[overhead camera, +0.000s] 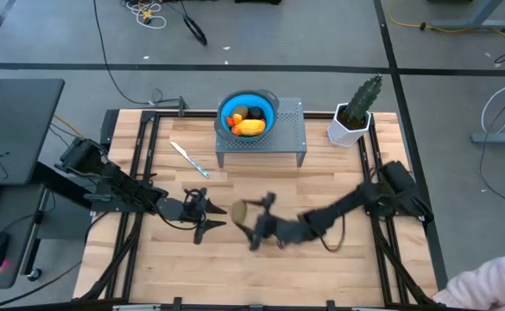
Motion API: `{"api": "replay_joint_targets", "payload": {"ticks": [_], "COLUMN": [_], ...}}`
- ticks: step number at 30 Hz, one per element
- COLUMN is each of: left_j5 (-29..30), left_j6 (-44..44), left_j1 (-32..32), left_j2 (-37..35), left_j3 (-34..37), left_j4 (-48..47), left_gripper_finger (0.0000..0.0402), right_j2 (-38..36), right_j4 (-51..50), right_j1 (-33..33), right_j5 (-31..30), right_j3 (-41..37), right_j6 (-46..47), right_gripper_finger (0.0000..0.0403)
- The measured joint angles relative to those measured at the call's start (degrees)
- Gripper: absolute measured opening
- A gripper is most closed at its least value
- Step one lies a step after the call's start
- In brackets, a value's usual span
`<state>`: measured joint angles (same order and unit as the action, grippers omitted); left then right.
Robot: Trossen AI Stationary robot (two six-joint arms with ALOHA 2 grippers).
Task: Pick & Place Fruit
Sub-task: Put the green kiwi into the blue strainer bowl
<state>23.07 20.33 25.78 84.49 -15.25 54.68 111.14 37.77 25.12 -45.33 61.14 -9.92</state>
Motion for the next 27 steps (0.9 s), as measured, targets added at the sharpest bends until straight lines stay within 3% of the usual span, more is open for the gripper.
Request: {"api": "replay_joint_targets", "payload": {"ticks": [5,12,21,27], "left_j5": [-2.13,-0.12,1.29,1.29], "left_j6": [-0.35,-3.1,-3.18,-3.83], "left_j1": [1.14,2.25,2.77,3.42], "left_j2": [0.0,0.0,0.0,0.0], "left_j3": [0.0,0.0,0.0,0.0], "left_j4": [-0.13,-0.13,-0.13,-0.15], "left_gripper_finger": [0.0178,0.0178,0.0178,0.0178], "right_j2": [-3.63,-10.17,-10.78,-10.78], "right_j4": [-0.38,-1.6,-5.5,-12.06], "right_j1": [-6.57,-15.24,-30.67,-35.9], "right_j5": [6.77,3.58,9.97,17.13], "right_j3": [4.67,8.77,8.75,8.75], "right_j6": [-9.15,-18.19,-13.96,-6.74], "right_gripper_finger": [0.0336,0.0336,0.0336,0.0336]}}
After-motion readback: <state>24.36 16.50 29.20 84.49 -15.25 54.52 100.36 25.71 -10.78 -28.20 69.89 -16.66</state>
